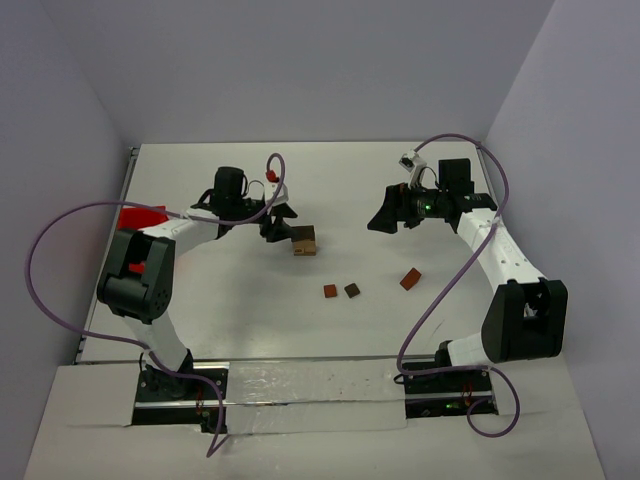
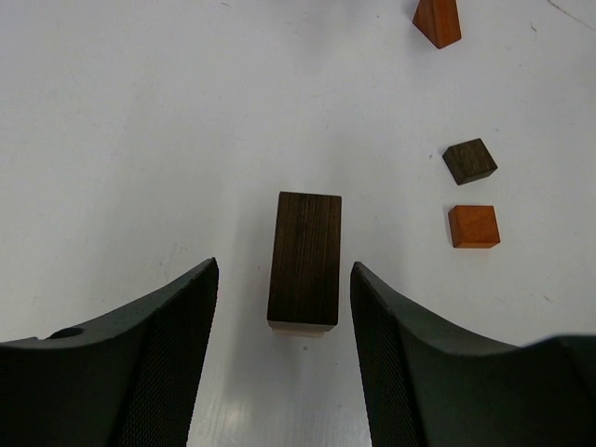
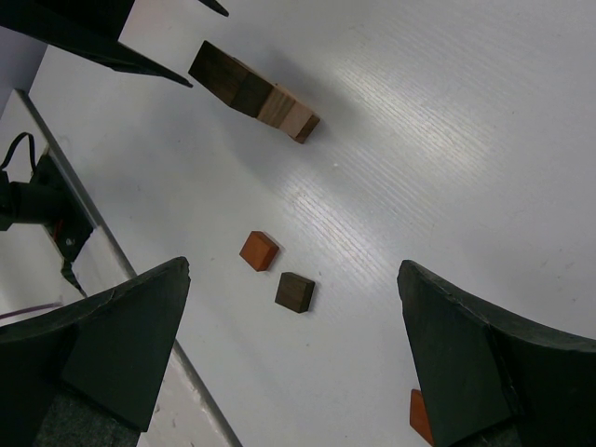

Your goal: Build the wood block tower

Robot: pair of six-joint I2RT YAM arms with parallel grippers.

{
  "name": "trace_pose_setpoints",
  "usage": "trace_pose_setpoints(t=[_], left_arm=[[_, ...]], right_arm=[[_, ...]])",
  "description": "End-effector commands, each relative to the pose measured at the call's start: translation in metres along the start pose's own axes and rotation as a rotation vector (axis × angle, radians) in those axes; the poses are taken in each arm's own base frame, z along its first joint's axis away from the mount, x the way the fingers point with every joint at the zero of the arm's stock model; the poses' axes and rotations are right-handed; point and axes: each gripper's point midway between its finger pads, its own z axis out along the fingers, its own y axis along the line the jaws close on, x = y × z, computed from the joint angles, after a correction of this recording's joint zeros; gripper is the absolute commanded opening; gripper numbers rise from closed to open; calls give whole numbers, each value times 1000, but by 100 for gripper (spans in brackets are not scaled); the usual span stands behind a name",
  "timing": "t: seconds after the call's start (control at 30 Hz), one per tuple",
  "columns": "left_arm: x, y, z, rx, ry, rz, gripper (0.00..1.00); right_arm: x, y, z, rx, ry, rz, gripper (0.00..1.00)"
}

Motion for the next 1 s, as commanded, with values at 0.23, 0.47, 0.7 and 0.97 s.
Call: trace_pose_setpoints(t=[0.23,0.47,0.7,0.97], left_arm=[[-6,-12,-5,22,-20,48,61],[-2,-7,-3,10,-13,35,49],[-3,-3,-1,4,-15,27,45],[-5,-3,1,5,-19,26,44]], right_arm=[[-18,6,-4,-8,-30,-53,100],[-17,6,-4,-6,-30,-54,100],[-16,5,-3,-6,-28,-52,100],[-16,4,-3,-4,-27,-54,100]])
